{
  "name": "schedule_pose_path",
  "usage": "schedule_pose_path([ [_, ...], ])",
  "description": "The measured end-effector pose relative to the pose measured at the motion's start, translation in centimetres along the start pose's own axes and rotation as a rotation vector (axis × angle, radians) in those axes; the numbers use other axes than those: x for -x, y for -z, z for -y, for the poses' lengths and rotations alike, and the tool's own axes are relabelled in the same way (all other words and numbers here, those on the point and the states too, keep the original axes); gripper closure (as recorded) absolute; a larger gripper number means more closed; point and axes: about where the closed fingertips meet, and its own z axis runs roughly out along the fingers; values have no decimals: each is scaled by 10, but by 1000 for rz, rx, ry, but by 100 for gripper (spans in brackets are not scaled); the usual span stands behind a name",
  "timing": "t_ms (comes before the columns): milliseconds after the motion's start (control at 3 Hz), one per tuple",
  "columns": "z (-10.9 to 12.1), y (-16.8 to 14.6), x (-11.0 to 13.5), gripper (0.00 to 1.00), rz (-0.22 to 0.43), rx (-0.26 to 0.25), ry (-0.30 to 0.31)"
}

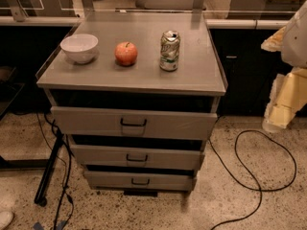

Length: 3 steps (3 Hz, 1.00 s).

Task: Open top drawer

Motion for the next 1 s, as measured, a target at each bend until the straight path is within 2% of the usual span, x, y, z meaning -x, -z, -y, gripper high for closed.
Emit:
schedule_pose_path([
  [333,0,0,0,0,0,0,0],
  [667,-18,-18,7,0,24,19,4],
  [1000,-79,-101,55,0,124,87,46],
])
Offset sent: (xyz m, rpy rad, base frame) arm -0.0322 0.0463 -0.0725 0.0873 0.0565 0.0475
